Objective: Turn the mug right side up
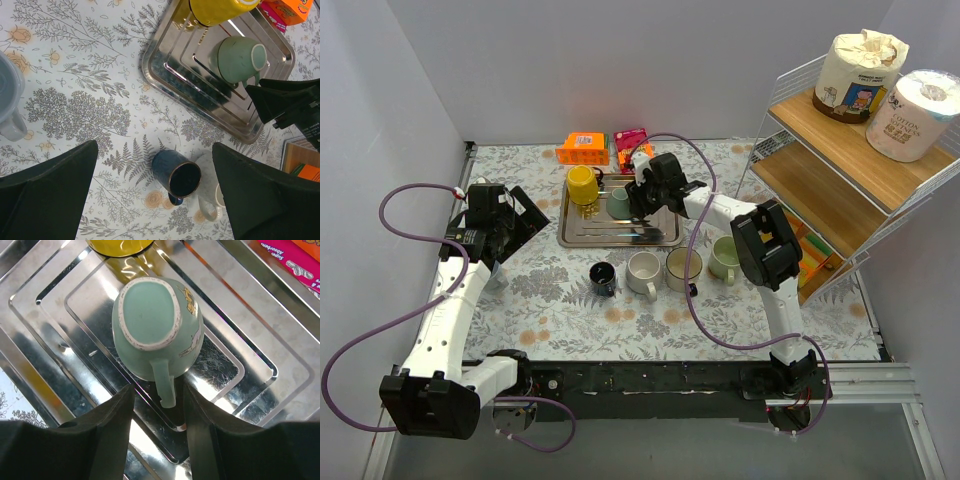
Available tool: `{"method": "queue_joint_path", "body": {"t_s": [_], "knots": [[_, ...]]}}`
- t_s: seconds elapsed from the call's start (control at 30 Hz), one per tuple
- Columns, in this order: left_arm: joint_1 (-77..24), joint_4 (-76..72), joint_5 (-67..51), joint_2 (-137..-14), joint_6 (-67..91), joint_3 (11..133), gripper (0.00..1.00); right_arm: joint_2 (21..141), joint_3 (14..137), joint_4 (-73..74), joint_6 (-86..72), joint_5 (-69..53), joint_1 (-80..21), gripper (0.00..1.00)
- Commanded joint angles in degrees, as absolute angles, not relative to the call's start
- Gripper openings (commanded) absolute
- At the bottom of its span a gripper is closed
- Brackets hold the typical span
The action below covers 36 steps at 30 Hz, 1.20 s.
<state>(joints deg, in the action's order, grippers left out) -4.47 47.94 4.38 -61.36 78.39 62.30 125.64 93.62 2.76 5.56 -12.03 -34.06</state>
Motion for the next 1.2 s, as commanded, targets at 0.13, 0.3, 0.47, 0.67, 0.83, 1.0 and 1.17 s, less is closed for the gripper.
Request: {"method": "queue_joint_path", "body": {"t_s": [0.13, 0.3, 0.47, 0.67, 0.83, 1.0, 1.17], "knots": [[-4.75, 47.55, 3.95, -59.59, 77.78, 62.14, 0.98, 127.26, 97.03, -0.09, 7.29, -11.60, -34.54, 0.48], [-4.75, 47.64, 3.96, -59.41, 77.78, 62.05, 0.98, 127.18, 96.42, -0.79, 7.29, -10.02, -34.63, 0.42], [-4.75, 47.55, 3.96, -59.41, 77.78, 61.96, 0.98, 126.47, 95.71, -2.28, 7.38, -8.35, -34.80, 0.38], [-4.75, 47.55, 3.87, -59.33, 77.78, 61.87, 0.98, 126.48, 96.24, -2.72, 7.91, -8.00, -34.98, 0.38], [-4.75, 47.64, 3.87, -59.24, 77.78, 61.79, 0.98, 126.47, 96.06, -2.99, 8.52, -8.18, -35.24, 0.29], [-4.75, 47.55, 3.61, -59.33, 77.87, 61.88, 0.98, 126.21, 96.33, -2.81, 8.88, -8.26, -35.33, 0.01], [-4.75, 47.55, 3.25, -59.33, 77.78, 62.22, 0.98, 124.81, 97.55, -1.41, 7.91, -8.26, -35.33, 0.01]]}}
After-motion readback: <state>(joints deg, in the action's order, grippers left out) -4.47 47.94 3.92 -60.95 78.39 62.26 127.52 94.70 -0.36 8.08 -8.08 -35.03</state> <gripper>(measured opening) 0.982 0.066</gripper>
